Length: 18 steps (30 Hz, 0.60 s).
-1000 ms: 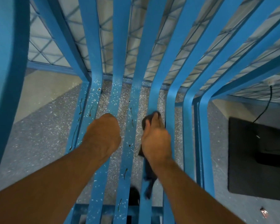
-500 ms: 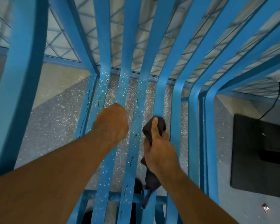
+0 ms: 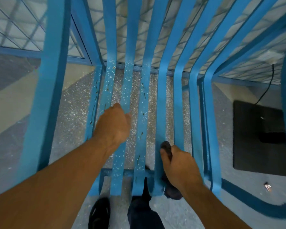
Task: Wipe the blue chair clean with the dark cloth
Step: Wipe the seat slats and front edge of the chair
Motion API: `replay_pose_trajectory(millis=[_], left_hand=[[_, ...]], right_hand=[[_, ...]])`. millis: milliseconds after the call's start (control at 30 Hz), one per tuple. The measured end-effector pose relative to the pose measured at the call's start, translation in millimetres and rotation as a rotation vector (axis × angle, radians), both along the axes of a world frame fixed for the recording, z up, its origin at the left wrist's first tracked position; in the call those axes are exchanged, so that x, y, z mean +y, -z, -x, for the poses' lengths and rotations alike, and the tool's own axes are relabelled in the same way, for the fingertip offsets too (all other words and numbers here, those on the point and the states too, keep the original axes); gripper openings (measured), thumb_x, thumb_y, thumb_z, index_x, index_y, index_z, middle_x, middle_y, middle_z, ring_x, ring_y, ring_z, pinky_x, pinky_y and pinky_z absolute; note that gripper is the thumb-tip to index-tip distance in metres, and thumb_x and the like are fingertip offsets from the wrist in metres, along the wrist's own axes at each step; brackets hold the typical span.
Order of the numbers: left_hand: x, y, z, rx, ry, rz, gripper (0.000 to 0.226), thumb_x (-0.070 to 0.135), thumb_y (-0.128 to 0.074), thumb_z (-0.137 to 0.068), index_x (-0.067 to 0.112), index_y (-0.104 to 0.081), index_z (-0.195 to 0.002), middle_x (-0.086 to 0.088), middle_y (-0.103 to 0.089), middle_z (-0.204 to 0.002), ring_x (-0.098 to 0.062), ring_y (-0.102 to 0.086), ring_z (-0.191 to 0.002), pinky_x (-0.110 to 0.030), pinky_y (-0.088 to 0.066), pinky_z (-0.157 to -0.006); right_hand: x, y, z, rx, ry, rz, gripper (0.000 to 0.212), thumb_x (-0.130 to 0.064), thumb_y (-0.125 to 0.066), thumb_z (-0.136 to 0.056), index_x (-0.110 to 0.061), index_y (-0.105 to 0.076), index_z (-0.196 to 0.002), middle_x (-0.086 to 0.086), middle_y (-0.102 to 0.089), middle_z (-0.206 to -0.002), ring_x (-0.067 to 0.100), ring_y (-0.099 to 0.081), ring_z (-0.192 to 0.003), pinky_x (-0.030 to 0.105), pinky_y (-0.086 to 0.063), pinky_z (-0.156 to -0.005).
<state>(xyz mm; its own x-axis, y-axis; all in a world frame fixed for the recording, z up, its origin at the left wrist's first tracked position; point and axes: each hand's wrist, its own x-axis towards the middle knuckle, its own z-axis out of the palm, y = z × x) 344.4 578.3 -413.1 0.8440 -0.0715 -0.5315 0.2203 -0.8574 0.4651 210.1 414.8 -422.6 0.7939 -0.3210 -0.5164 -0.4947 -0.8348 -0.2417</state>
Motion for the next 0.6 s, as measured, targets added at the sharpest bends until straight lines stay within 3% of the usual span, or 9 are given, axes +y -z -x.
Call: replay_pose_trajectory(millis=[67, 133, 200, 300, 367, 500, 533, 600], left_hand=[[10, -10, 22, -0.026, 0.011, 0.014, 0.045, 0.034, -0.043, -0.101, 0.007, -0.042, -0.138, -0.014, -0.055, -0.129, -0.028, -0.056, -0.111, -0.034, -0.044, -0.089], [20, -19, 42, -0.058, 0.027, 0.019, 0.049, 0.033, -0.044, -0.101, 0.008, -0.038, -0.142, -0.013, -0.054, -0.132, -0.029, -0.054, -0.116, -0.034, -0.043, -0.093], [30, -26, 65, -0.082, 0.034, 0.037, 0.048, 0.035, -0.047, -0.1, 0.011, -0.042, -0.141, -0.01, -0.055, -0.132, -0.027, -0.055, -0.115, -0.035, -0.044, -0.094], [42, -35, 112, -0.045, 0.083, 0.125, 0.036, 0.036, -0.049, -0.098, 0.017, -0.055, -0.128, 0.0, -0.062, -0.118, -0.017, -0.06, -0.098, -0.027, -0.048, -0.083], [46, -38, 151, 0.133, 0.116, 0.23, 0.025, 0.038, -0.05, -0.098, 0.021, -0.063, -0.111, 0.009, -0.065, -0.104, -0.004, -0.059, -0.082, -0.017, -0.044, -0.072], [54, -34, 215, 0.552, -0.115, 0.4, 0.032, 0.05, -0.047, -0.094, 0.028, -0.07, -0.088, 0.004, -0.071, -0.086, -0.015, -0.067, -0.083, -0.042, -0.053, -0.086], [55, -32, 226, 0.563, -0.178, 0.415, 0.032, 0.053, -0.046, -0.093, 0.033, -0.069, -0.089, 0.007, -0.07, -0.087, -0.014, -0.066, -0.086, -0.042, -0.052, -0.088], [57, -31, 242, 0.41, -0.143, 0.37, 0.029, 0.055, -0.044, -0.093, 0.038, -0.066, -0.099, 0.013, -0.066, -0.097, -0.006, -0.062, -0.093, -0.037, -0.05, -0.092]], right_hand=[[6, -5, 23, -0.009, 0.132, -0.115, 0.029, -0.052, -0.05, -0.094, -0.024, -0.051, -0.089, -0.003, -0.057, -0.071, 0.015, -0.054, -0.062, 0.029, -0.045, -0.057], [12, -11, 43, -0.006, 0.317, -0.272, 0.022, -0.042, -0.066, -0.088, -0.029, -0.052, -0.099, -0.008, -0.06, -0.082, 0.007, -0.057, -0.072, 0.019, -0.046, -0.061], [16, -14, 63, 0.003, 0.523, -0.46, 0.042, -0.021, -0.077, -0.08, -0.027, -0.052, -0.112, -0.007, -0.062, -0.093, 0.011, -0.061, -0.085, 0.021, -0.051, -0.07], [27, -25, 90, -0.07, 0.832, -0.707, 0.048, 0.001, -0.072, -0.079, -0.018, -0.056, -0.119, 0.006, -0.066, -0.098, 0.024, -0.067, -0.088, 0.034, -0.057, -0.07], [39, -34, 104, -0.143, 1.023, -0.889, 0.04, 0.007, -0.064, -0.083, -0.017, -0.061, -0.114, 0.013, -0.069, -0.101, 0.03, -0.068, -0.09, 0.038, -0.057, -0.07], [64, -47, 121, -0.267, 1.324, -1.161, 0.031, 0.004, -0.053, -0.09, -0.017, -0.066, -0.109, 0.01, -0.075, -0.093, 0.026, -0.073, -0.081, 0.035, -0.058, -0.061], [69, -48, 124, -0.287, 1.38, -1.18, 0.029, 0.002, -0.052, -0.091, -0.014, -0.066, -0.111, 0.011, -0.075, -0.092, 0.026, -0.073, -0.078, 0.034, -0.057, -0.059], [77, -46, 130, -0.282, 1.424, -1.178, 0.028, -0.002, -0.052, -0.092, -0.011, -0.062, -0.116, 0.017, -0.072, -0.099, 0.028, -0.071, -0.079, 0.037, -0.057, -0.062]])
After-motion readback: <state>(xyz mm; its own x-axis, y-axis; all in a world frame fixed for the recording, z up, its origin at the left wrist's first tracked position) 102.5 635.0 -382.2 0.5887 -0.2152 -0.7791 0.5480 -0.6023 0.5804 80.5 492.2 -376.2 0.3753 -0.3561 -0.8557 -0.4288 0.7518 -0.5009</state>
